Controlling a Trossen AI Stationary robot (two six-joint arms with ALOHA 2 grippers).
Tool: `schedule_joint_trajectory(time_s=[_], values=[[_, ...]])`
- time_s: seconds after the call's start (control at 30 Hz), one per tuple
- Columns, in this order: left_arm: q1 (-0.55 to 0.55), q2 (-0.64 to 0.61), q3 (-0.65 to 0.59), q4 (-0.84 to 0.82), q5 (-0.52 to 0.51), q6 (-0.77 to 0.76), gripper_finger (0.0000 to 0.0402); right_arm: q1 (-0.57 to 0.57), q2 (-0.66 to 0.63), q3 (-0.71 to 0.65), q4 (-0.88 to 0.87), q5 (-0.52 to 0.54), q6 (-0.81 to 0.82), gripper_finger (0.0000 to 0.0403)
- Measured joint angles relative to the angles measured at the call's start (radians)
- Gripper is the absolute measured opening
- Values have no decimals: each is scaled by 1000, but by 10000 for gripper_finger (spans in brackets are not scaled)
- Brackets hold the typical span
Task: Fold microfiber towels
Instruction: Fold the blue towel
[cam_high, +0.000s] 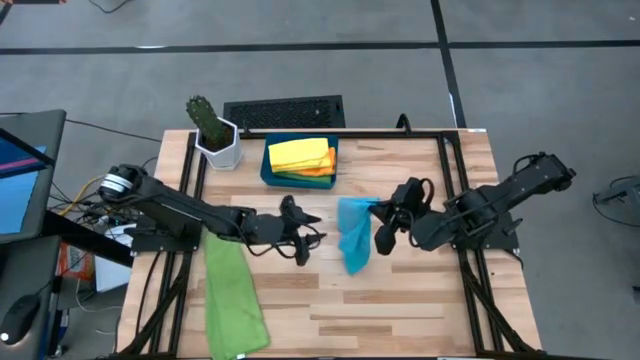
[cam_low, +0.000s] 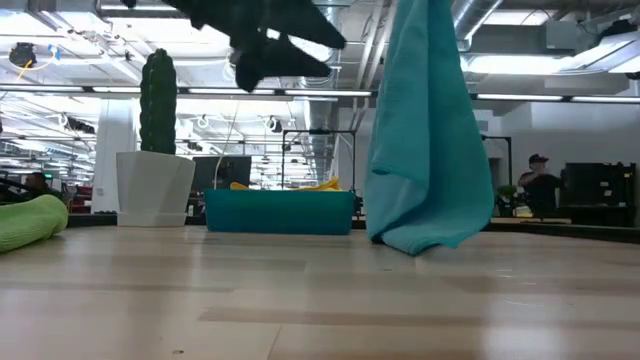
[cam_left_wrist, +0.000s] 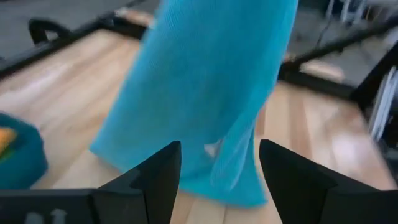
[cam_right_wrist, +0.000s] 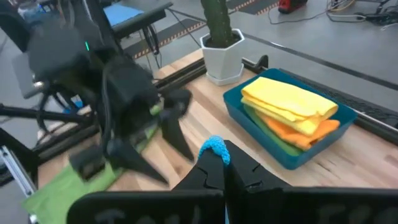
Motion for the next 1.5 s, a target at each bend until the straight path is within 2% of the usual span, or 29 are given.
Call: schedule_joint_trajectory(time_s=[0.23, 0.4, 0.67, 0.77, 0.9, 1.0, 1.3, 1.4, 1.5], values=[[8, 153, 4, 140, 26, 33, 222, 9, 2, 0, 28, -9, -10, 9], [35, 236, 26, 207, 94, 73, 223, 20, 1, 0, 46, -23, 0, 10], [75, 332, 81, 246, 291, 98, 224, 28, 1, 0, 49, -39, 7, 11], [77, 350, 100, 244, 397, 114, 221, 28, 1, 0, 42, -38, 6, 9], [77, 369, 123, 237, 516, 117, 186, 27, 1, 0, 42, -37, 2, 10], [77, 373, 126, 236, 528, 113, 143, 27, 1, 0, 41, -36, 0, 11], [77, 377, 126, 238, 404, 80, 12, 27, 1, 0, 42, -36, 0, 10], [77, 380, 126, 213, 404, 58, 5, 27, 1, 0, 42, -37, 0, 10], [77, 375, 126, 172, 420, -55, 2, 28, -2, -1, 48, -37, 0, 10]])
